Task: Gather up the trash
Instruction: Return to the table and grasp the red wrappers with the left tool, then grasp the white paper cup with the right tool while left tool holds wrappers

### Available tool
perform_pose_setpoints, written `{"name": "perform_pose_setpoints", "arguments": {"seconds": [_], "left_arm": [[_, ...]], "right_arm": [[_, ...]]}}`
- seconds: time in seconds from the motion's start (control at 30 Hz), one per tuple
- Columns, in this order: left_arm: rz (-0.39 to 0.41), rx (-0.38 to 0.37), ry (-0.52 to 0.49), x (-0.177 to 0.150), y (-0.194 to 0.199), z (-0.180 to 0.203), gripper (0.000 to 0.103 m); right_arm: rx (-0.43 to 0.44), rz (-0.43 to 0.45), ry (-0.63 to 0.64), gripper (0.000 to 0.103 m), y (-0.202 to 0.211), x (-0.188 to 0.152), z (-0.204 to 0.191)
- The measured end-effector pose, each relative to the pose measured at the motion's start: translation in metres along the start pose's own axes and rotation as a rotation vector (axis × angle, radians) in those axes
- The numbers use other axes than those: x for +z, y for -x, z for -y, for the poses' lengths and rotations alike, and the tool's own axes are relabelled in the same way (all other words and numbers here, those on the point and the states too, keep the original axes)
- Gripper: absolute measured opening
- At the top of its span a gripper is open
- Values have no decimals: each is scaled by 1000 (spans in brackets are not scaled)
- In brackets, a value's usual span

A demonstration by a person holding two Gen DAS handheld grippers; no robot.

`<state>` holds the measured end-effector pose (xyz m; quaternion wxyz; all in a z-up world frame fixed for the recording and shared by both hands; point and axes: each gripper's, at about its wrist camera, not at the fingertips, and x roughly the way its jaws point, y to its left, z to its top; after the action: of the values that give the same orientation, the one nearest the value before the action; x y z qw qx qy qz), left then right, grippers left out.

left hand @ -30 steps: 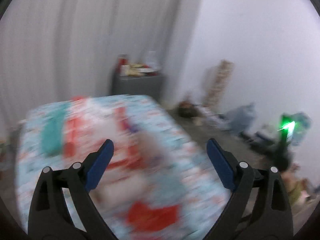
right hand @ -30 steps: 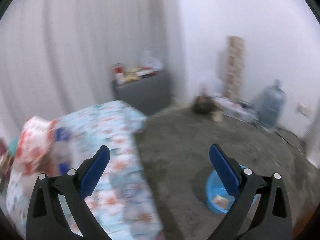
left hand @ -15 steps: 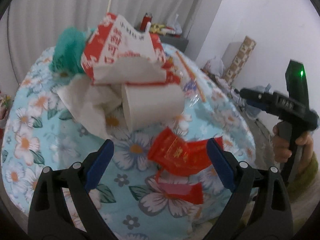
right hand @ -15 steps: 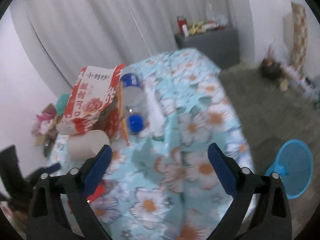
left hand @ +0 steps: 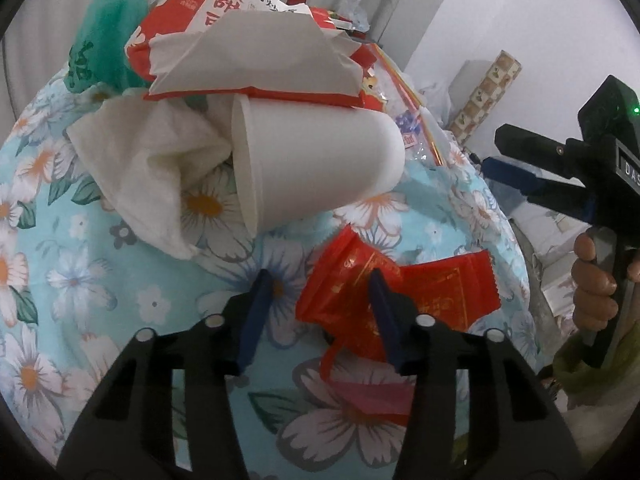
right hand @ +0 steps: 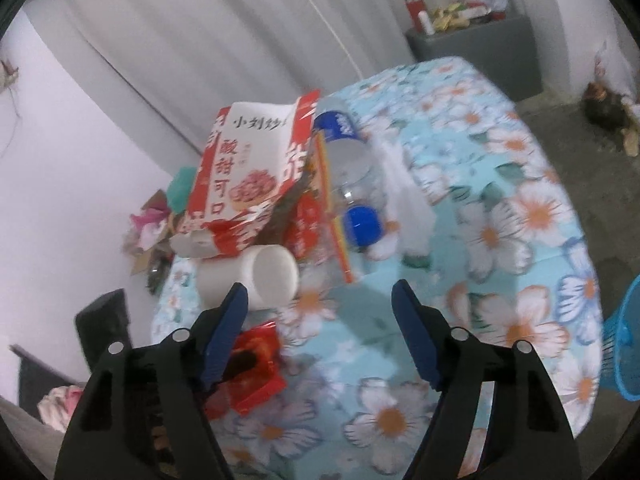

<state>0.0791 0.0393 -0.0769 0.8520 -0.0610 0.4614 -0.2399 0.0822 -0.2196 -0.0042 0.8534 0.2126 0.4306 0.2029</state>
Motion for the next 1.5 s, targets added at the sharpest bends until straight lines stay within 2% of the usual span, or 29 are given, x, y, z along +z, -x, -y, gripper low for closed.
{"name": "perform_pose_setpoints", "arguments": {"seconds": [0.07,0.33,0.53,0.77,0.83,0.9,1.03,1.17,1.33,1.4,1.5], "left_arm": [[4,3,0,-2,2,1,25],[27,0,-34,-13,13,-4,5],[34,66,-15,-24,39,-22,5],[46,158,40,-36,64,-49,5],[50,172,72,-38,68,-59,5],[54,174,95,-38,70,-65,5],[57,190,113,-38,75,-76,5],[66,206,129,-40,80,-88,5],[68,202,148,-40,79,-94,5],[68,202,145,-41,80,-92,5],[69,197,138,-41,80,-93,5]], "right_arm": [[8,-11,3,68,-3,0,-4],[45,-51,63,67,-15,-6,-33],[30,-82,103,67,-35,-9,-50],[-85,-65,286,68,-56,-6,-85],[-132,-56,382,74,-59,-6,-97],[-163,-42,535,83,-62,-9,-112],[-172,-107,802,84,-76,-13,-129],[-185,-198,971,84,-100,-13,-135],[-226,-290,995,81,-123,-10,-129],[-236,-309,965,73,-123,-10,-125],[-229,-336,852,65,-112,-6,-115]]}}
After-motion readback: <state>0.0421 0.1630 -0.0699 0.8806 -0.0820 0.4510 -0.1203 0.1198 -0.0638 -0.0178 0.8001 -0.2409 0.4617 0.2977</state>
